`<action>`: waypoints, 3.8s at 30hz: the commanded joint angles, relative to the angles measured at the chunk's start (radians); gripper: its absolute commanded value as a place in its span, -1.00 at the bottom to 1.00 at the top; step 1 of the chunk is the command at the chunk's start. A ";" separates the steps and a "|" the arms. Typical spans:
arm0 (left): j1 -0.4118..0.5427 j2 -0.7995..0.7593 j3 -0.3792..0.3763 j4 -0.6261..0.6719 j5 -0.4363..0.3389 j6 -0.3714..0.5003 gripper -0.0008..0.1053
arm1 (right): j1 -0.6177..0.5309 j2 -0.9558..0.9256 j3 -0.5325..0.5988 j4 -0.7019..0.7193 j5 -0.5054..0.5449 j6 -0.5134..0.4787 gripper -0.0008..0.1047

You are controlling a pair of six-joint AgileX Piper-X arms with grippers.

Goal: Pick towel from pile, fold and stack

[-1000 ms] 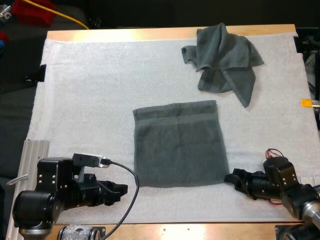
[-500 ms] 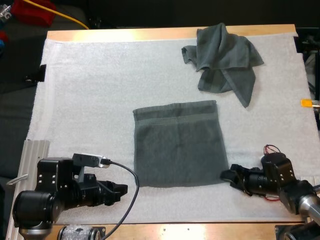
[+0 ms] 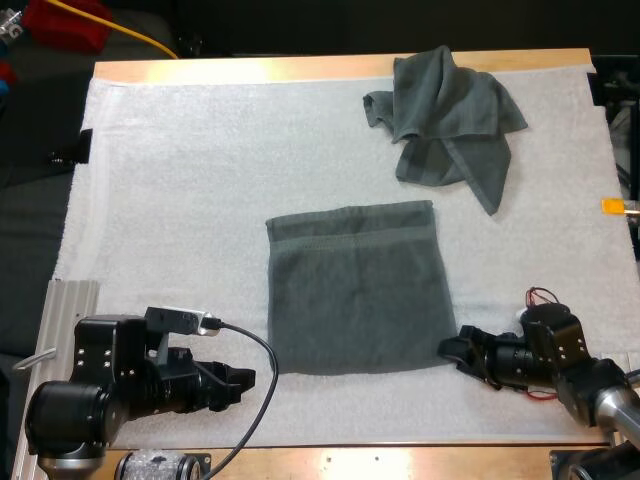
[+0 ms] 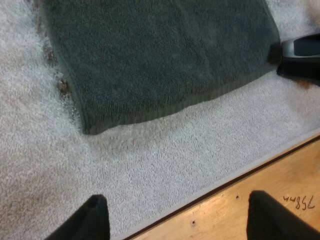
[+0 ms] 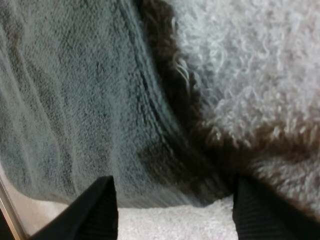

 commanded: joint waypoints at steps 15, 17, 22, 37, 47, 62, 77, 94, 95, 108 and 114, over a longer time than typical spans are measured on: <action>0.001 -0.004 0.000 -0.046 -0.001 -0.002 0.08 | -0.002 0.017 0.007 0.022 0.073 -0.002 -0.98; 0.001 -0.004 0.000 -0.066 -0.001 -0.002 0.08 | -0.002 0.017 0.007 0.022 0.070 -0.002 -0.98; 0.001 -0.002 0.000 -0.085 -0.001 -0.002 0.08 | 0.001 0.017 0.007 0.027 0.040 -0.002 -0.98; 0.001 0.153 0.138 -0.282 0.028 -0.062 0.08 | 0.001 0.017 0.007 0.030 0.026 -0.002 -0.98; 0.001 0.294 0.243 -0.467 0.105 -0.116 0.08 | 0.001 0.017 0.007 0.030 0.026 0.003 -0.98; 0.001 0.639 0.243 -0.642 0.238 -0.108 0.08 | 0.001 0.017 0.007 0.030 0.026 0.019 -0.98; -0.021 0.786 0.243 -0.698 0.243 -0.114 0.08 | 0.001 0.017 0.007 0.030 0.026 0.020 -0.98; -0.159 0.811 0.243 -0.693 0.242 -0.114 0.08 | 0.001 0.017 0.007 0.030 0.026 0.027 -0.98; -0.159 0.811 0.243 -0.693 0.240 -0.114 0.08 | 0.001 0.017 0.007 0.030 0.026 0.028 -0.98; -0.159 0.811 0.243 -0.663 0.164 -0.116 -0.11 | 0.001 0.017 0.007 0.030 0.019 0.031 -0.98; -0.159 0.811 0.243 -0.663 0.156 -0.121 -0.51 | 0.001 0.017 0.007 0.030 0.019 0.031 -0.98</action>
